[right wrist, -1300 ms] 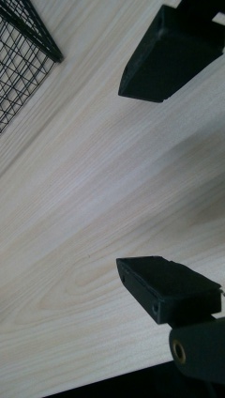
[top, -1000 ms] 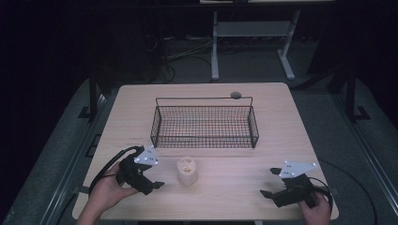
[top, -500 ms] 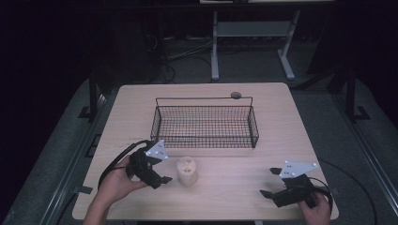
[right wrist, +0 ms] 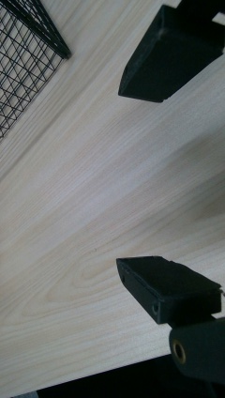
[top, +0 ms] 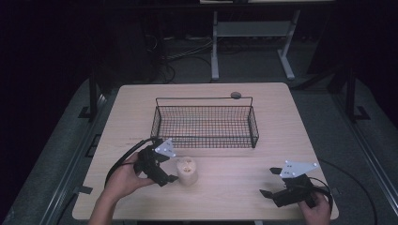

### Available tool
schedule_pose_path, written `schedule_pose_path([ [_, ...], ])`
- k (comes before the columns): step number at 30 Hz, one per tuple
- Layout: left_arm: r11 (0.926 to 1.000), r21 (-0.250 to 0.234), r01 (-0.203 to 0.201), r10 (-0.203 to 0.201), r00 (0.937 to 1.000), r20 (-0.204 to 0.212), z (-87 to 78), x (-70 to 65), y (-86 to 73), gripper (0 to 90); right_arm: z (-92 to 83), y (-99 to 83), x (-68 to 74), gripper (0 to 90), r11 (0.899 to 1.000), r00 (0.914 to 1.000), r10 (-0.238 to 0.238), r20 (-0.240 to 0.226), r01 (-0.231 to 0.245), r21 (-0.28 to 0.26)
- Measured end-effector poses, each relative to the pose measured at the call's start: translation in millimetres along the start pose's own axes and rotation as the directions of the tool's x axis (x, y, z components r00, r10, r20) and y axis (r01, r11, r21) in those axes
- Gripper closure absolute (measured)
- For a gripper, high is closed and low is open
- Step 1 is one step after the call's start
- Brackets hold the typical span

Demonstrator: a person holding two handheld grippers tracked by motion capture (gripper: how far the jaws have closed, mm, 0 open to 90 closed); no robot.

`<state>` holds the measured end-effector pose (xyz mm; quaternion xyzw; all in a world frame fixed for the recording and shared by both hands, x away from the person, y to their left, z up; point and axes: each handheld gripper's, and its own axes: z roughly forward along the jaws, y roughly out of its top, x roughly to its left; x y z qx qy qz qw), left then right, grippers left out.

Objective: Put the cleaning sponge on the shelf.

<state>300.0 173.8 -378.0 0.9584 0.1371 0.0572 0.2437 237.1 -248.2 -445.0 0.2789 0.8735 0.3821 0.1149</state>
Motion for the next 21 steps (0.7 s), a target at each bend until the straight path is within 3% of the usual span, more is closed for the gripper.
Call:
schedule_pose_path([
  [21, 0.9993, 0.032, -0.021, 0.020, 0.9996, 0.019, 12.6, 5.8, 18.9, 18.0, -0.4, 0.5, 0.3, 14.3, 1.000, 1.0000, 0.003, -0.008, -0.003, -0.010],
])
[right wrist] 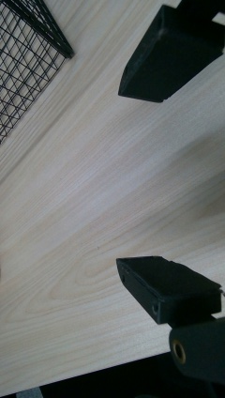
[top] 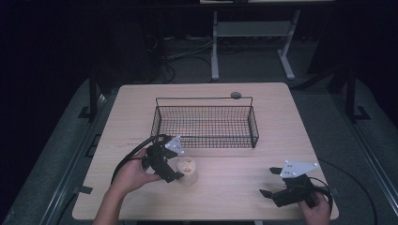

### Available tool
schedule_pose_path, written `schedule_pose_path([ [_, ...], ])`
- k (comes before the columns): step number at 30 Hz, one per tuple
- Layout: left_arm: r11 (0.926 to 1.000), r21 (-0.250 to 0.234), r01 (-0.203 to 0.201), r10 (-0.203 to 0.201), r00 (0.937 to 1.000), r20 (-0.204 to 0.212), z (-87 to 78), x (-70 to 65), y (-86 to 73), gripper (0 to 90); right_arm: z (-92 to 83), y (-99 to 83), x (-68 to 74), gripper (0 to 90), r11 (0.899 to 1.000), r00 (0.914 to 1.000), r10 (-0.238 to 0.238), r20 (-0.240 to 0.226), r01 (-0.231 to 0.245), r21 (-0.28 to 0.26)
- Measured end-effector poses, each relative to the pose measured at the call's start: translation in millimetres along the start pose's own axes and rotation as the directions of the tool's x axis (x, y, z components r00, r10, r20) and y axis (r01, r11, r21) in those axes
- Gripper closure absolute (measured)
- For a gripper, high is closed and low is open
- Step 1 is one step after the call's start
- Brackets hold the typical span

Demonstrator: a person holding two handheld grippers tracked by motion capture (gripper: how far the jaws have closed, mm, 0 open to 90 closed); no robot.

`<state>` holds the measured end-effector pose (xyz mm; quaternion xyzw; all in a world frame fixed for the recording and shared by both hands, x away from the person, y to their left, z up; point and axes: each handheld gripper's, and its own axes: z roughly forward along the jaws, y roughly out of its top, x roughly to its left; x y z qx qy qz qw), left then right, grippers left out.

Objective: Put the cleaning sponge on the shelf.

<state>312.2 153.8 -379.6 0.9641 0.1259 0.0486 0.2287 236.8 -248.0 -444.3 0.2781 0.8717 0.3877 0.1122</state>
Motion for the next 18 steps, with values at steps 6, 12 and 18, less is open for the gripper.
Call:
schedule_pose_path([
  [6, 1.0000, 0.004, -0.003, 0.003, 1.0000, 0.008, 3.8, 0.5, 4.2, 18.0, -0.1, 0.2, 0.4, 14.3, 1.000, 1.0000, -0.003, 0.000, 0.003, 0.001],
  [12, 0.9999, 0.013, -0.004, 0.004, 0.9997, 0.026, 9.1, 0.9, 7.4, 18.0, -0.1, 0.8, 1.2, 14.3, 1.000, 1.0000, -0.006, 0.001, 0.006, 0.000],
  [18, 0.9996, 0.027, -0.007, 0.006, 0.9992, 0.040, 15.3, 1.4, 11.1, 18.0, -0.4, 0.6, 1.2, 14.2, 1.000, 1.0000, -0.006, 0.002, 0.006, -0.002],
])
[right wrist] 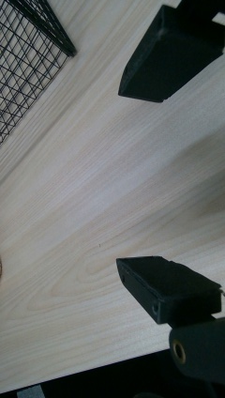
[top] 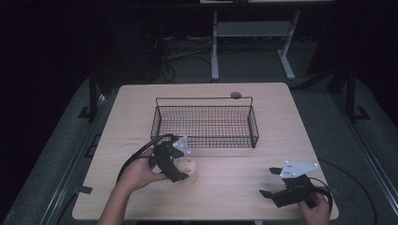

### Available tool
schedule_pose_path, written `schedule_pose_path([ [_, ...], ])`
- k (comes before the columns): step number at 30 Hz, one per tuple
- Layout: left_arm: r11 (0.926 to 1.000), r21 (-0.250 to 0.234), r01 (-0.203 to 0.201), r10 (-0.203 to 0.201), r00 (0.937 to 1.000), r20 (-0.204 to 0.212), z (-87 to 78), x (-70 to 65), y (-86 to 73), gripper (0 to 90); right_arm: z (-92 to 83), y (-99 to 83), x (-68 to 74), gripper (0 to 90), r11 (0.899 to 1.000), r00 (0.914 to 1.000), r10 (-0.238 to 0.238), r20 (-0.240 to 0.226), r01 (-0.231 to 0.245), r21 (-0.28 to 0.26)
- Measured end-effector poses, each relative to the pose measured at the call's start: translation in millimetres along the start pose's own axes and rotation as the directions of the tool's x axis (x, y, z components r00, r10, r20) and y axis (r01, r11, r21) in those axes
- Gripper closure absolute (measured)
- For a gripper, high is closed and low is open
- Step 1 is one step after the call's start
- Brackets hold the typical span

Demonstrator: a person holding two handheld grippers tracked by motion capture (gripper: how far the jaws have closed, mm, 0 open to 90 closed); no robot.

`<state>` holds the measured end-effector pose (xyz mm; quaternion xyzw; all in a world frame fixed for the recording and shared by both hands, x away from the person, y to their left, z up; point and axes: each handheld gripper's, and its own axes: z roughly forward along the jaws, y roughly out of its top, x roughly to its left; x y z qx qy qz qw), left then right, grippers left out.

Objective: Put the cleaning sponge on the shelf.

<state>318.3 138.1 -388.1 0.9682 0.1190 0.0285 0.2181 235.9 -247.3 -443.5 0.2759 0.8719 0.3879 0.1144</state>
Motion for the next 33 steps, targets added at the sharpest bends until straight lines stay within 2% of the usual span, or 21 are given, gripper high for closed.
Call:
schedule_pose_path([
  [11, 0.9999, 0.012, 0.003, -0.003, 0.9999, 0.016, 6.9, 0.9, 4.0, 18.6, -0.2, 0.1, 0.4, 14.2, 1.000, 1.0000, 0.002, -0.001, -0.002, -0.001],
  [24, 0.9998, 0.021, 0.004, -0.005, 0.9986, 0.052, 11.2, 2.0, 5.8, 28.5, -0.7, 0.3, 0.3, 14.3, 1.000, 1.0000, 0.000, -0.001, 0.000, -0.003],
  [33, 0.9998, 0.018, 0.012, -0.013, 0.9985, 0.053, 9.2, 3.5, 5.4, 29.4, -0.1, 0.3, 0.3, 14.2, 1.000, 1.0000, 0.002, -0.006, -0.002, -0.005],
])
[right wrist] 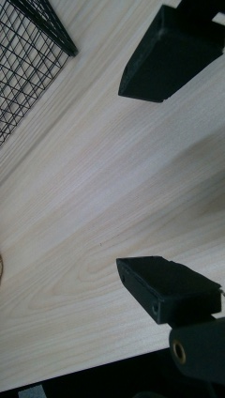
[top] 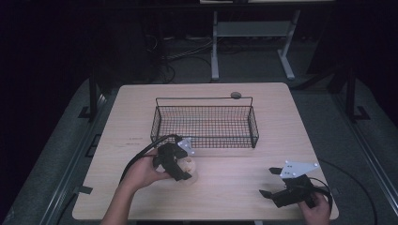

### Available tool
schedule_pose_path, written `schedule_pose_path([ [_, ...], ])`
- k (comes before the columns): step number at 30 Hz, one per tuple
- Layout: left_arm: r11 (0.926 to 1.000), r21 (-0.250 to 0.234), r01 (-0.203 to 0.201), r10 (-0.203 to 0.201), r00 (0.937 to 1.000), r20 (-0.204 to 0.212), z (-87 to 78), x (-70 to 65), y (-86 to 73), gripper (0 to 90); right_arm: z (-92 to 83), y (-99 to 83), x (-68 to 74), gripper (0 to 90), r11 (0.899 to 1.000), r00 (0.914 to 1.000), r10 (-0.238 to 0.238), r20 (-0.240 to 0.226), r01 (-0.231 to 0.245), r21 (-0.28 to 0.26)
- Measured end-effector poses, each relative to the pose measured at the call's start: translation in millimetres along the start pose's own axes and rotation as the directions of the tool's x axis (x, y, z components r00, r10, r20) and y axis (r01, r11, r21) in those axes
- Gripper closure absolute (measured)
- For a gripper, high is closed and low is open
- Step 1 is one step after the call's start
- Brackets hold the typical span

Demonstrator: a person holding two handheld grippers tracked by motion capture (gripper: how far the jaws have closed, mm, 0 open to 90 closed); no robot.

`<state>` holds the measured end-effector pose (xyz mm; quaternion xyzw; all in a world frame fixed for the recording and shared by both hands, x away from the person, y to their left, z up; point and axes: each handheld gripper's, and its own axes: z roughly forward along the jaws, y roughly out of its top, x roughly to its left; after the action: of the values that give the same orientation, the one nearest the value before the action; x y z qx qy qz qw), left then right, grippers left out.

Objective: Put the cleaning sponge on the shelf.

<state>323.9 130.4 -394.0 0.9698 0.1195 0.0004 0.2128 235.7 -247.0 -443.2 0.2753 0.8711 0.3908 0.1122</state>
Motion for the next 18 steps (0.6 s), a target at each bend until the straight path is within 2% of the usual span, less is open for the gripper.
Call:
schedule_pose_path([
  [6, 0.9996, -0.018, 0.019, -0.019, 0.9998, 0.002, -5.5, 3.4, 2.3, 29.4, 0.3, 0.5, 0.4, 14.2, 1.000, 1.0000, -0.006, 0.002, 0.006, 0.003],
  [18, 0.9993, -0.038, 0.004, -0.005, 0.9998, -0.019, -23.6, 10.9, 19.9, 29.4, 0.5, 0.8, 0.3, 14.2, 1.000, 1.0000, -0.005, 0.000, 0.005, 0.000],
])
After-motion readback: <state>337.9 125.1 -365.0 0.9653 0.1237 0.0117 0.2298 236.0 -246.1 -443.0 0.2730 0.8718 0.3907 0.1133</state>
